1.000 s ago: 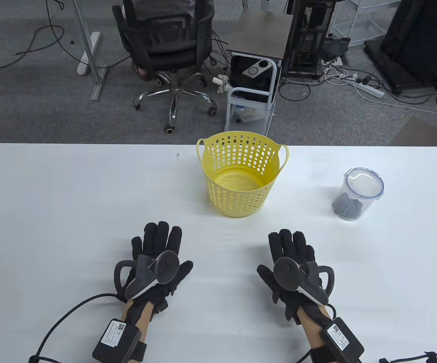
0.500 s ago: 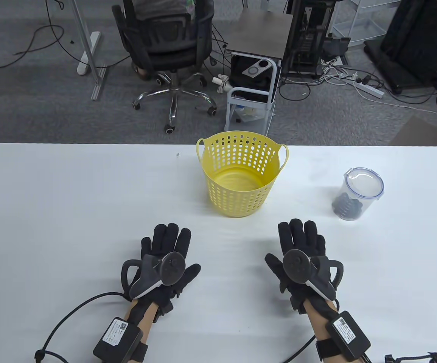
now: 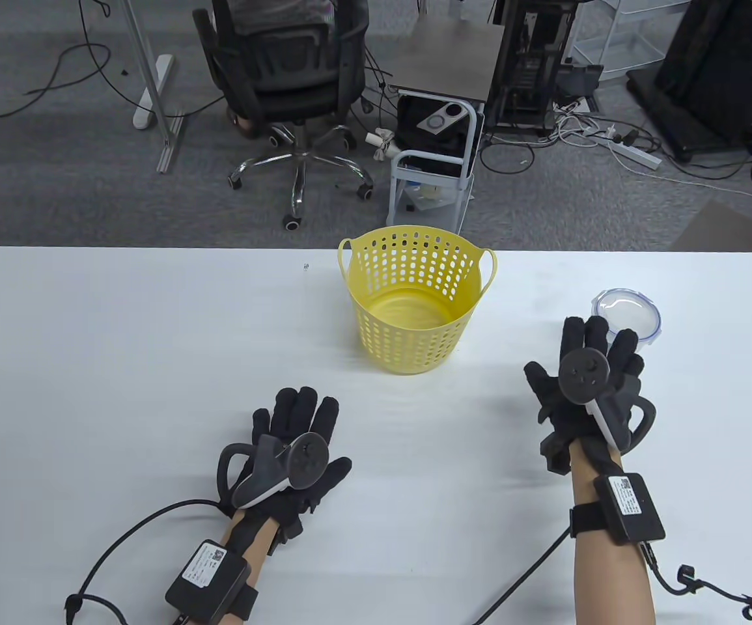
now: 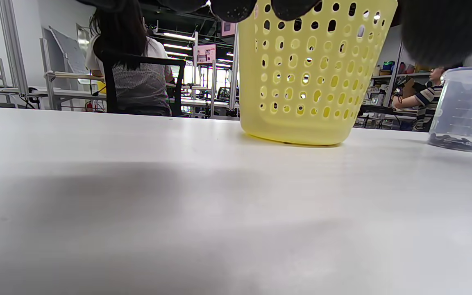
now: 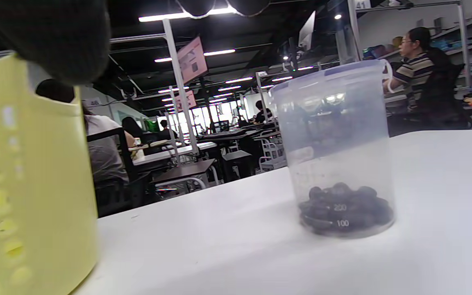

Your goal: Pour Go stones into a laundry basket

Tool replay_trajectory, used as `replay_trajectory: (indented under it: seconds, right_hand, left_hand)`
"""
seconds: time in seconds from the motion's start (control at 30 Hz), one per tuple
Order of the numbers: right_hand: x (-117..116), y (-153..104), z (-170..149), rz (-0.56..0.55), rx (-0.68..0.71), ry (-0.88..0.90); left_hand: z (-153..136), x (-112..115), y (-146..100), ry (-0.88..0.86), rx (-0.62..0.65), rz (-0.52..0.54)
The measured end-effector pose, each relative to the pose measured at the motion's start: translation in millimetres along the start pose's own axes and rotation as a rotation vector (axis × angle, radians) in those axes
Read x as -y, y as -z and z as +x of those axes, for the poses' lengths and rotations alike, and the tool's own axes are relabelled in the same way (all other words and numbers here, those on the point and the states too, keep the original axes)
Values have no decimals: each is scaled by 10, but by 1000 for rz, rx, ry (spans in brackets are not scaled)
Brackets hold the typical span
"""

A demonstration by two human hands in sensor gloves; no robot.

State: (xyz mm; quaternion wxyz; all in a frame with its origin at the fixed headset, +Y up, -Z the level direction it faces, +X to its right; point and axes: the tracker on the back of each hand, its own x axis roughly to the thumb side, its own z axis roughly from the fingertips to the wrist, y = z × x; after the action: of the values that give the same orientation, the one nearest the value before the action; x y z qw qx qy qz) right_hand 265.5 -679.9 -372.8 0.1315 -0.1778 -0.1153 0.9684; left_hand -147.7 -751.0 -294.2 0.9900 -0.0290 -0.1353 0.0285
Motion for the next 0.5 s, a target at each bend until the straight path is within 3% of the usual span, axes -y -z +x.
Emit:
replay_trajectory:
  seconds: [0.3, 0.5]
  right_hand:
    - [54, 583, 58, 58, -199, 37]
    - [-18, 821, -2, 87, -314, -2]
  left_hand:
    - [46, 3, -2, 11, 16, -2]
    - [95, -13, -22, 20, 32, 7]
